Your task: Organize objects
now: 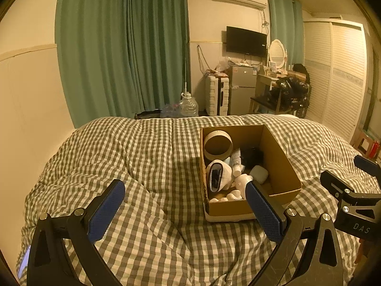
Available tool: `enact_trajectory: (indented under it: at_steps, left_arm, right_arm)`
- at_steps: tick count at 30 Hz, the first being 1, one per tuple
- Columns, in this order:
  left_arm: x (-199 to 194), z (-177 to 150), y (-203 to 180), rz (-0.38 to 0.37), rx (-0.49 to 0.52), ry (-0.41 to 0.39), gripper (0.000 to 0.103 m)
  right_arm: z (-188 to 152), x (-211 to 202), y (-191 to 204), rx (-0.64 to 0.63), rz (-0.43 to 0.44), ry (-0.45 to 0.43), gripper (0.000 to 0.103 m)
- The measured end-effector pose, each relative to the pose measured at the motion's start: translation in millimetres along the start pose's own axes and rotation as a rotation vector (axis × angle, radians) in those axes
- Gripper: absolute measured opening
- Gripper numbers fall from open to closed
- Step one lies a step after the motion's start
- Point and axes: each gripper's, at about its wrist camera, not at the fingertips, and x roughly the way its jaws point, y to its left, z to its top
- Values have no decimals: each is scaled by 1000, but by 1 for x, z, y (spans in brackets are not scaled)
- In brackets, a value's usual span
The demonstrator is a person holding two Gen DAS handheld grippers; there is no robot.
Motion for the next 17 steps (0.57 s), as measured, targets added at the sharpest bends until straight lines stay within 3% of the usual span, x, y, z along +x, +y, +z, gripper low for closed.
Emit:
enact_trajectory:
  at_steps: [17]
  left_arm:
    - [3, -2, 4, 12, -16, 6, 103]
  right_arm:
    - [-3, 3, 2, -5, 1, 9, 102]
